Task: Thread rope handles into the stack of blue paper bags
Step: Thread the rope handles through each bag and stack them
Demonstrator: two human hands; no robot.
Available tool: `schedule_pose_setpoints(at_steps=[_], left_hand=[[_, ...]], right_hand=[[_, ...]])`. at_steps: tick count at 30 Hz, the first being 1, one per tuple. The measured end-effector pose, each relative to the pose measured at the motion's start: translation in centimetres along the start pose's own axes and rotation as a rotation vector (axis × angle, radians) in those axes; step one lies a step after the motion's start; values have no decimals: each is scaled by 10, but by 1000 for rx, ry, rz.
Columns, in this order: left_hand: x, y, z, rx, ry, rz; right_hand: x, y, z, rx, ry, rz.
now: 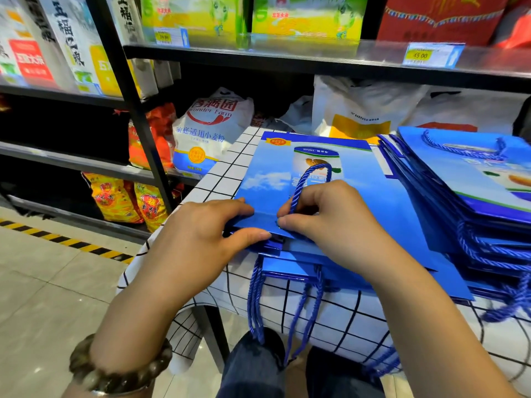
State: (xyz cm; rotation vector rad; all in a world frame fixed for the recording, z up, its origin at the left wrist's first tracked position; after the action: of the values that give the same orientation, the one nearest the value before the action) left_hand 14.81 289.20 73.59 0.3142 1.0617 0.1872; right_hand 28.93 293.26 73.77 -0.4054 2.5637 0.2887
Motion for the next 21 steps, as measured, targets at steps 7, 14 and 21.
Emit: schedule_pose_setpoints(at_steps=[7, 14, 21], left_hand=[[-4, -1, -1, -66, -76, 148], [-3, -18, 31, 19, 41, 300], [5, -18, 41, -82, 281, 248]], right_hand=[[7, -14, -7, -104, -240, -230], [7, -12, -15, -181, -393, -149], [4, -13, -14, -159, -336, -104]])
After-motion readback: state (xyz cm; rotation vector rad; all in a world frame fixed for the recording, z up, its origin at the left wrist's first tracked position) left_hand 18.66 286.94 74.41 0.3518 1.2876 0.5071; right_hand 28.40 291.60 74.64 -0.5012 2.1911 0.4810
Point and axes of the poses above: each hand's wrist, its own y-axis towards the middle knuckle, its own x-axis out of the palm, z = x × y, the point moved 9 cm from there along y, towards the middle knuckle, and after that the axes turned 6 degrees about y, right-handed, at the moved point
